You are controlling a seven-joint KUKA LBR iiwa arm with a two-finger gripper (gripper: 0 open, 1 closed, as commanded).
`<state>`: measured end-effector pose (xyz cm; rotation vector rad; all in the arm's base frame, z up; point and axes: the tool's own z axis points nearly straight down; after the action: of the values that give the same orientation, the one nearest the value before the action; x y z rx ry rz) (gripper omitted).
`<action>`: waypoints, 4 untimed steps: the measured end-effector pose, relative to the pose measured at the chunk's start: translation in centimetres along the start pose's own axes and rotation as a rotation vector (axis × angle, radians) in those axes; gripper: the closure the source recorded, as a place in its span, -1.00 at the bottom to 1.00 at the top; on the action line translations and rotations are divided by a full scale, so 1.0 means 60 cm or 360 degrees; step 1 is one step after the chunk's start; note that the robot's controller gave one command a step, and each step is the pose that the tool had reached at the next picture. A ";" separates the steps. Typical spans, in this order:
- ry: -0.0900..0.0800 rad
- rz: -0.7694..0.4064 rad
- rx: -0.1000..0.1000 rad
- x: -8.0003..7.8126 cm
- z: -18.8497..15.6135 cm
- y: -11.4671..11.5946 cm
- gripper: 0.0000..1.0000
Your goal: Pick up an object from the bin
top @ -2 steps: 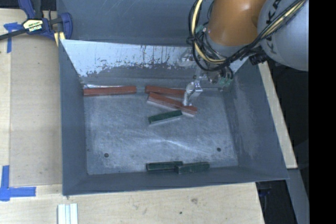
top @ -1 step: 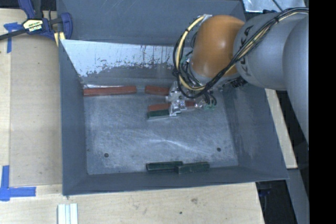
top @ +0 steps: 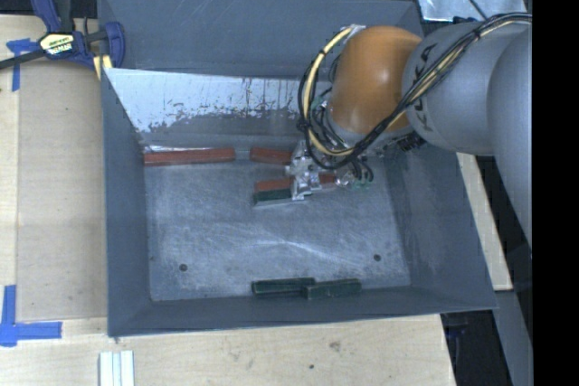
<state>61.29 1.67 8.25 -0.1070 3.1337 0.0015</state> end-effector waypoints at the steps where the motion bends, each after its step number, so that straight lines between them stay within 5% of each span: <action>1: 0.0004 0.0033 0.0001 0.003 -0.176 -0.014 1.00; 2: 0.0004 0.0033 0.0001 0.003 -0.176 -0.014 1.00; 4: 0.0003 0.0189 0.0001 0.010 -0.296 -0.021 1.00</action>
Offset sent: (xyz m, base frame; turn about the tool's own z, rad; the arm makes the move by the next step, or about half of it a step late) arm 0.0000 0.0000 0.0000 0.0000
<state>60.69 0.36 26.01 0.0787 3.1366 0.0008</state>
